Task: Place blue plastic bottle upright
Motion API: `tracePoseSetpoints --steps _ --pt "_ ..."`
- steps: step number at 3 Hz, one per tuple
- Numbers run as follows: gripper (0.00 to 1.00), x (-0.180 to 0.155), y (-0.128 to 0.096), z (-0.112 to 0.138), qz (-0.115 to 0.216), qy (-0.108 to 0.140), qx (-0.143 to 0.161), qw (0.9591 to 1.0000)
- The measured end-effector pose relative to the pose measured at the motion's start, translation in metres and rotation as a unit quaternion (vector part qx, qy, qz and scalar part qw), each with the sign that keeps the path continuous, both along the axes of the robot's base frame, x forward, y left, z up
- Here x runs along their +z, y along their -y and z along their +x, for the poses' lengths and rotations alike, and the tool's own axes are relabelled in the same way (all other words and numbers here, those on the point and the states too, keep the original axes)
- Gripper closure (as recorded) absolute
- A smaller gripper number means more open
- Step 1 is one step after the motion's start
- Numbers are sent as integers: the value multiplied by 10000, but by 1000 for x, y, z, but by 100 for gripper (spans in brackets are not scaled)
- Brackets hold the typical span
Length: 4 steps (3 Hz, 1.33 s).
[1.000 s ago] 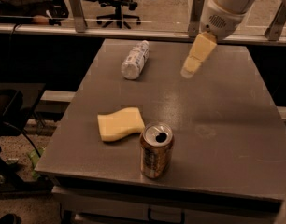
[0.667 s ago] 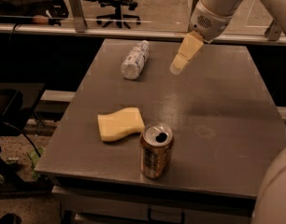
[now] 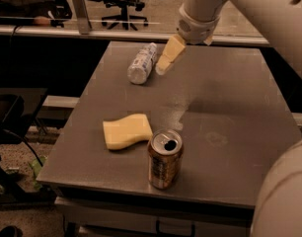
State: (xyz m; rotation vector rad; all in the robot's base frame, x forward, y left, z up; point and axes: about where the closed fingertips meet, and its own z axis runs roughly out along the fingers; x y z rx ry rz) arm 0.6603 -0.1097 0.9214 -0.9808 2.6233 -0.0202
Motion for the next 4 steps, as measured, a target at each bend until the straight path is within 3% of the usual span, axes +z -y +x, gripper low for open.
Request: tracePoseSetpoints --steps 1,3,4 --pt "0 -6 -15 14 -103 179 -617 9979" --pt "0 -6 -15 18 -54 172 -798 9967" --pt "0 -6 -22 35 -44 116 -1253 9920"
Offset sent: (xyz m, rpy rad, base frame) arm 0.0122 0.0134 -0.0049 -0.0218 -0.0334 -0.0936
